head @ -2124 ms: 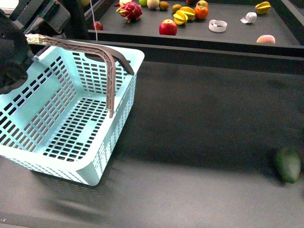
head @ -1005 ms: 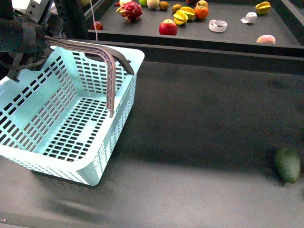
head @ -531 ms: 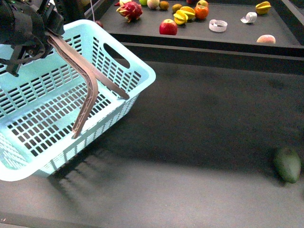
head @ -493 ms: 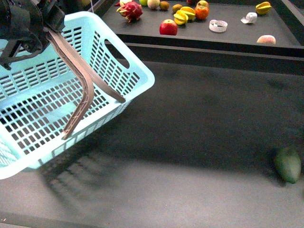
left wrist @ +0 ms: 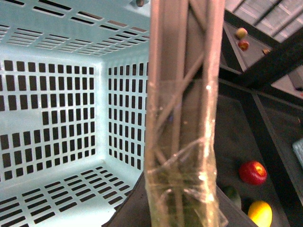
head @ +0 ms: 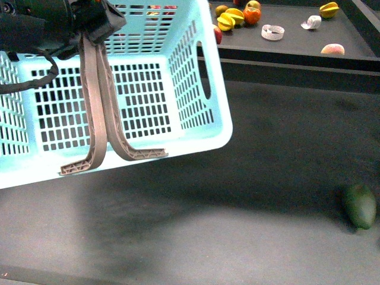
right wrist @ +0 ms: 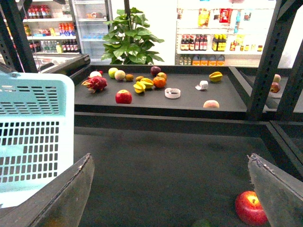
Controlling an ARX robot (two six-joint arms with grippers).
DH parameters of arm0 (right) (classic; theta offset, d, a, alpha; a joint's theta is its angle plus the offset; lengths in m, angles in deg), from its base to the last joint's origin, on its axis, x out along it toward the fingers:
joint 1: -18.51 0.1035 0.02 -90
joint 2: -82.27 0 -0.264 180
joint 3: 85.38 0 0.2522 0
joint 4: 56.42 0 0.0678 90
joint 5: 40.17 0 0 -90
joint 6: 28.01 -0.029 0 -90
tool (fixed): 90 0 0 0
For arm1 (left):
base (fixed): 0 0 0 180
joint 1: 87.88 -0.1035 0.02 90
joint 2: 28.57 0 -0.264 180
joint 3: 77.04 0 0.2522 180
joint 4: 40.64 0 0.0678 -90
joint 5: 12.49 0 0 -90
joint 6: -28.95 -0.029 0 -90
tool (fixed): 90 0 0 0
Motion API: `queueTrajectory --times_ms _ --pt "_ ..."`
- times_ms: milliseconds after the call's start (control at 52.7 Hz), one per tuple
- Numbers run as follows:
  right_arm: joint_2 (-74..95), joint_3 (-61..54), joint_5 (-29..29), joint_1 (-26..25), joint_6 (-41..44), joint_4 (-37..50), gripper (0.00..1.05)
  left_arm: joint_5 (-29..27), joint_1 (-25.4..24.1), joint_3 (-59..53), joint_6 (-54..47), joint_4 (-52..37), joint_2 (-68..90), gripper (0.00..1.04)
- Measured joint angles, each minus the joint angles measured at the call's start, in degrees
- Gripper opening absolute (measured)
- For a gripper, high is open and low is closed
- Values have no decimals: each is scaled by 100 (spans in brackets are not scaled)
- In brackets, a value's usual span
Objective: Pick mango with right arm and hold basket with left
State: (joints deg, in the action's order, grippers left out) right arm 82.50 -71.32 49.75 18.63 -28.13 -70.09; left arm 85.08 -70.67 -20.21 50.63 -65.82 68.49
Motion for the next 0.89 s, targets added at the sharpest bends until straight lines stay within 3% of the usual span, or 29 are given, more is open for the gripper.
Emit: queueTrajectory --times_ms 645,891 --pt "0 0 0 0 0 0 97 457 811 -365 -470 -531 -365 9" --pt "0 0 0 0 0 0 97 234 857 -391 -487 -638 -365 9"
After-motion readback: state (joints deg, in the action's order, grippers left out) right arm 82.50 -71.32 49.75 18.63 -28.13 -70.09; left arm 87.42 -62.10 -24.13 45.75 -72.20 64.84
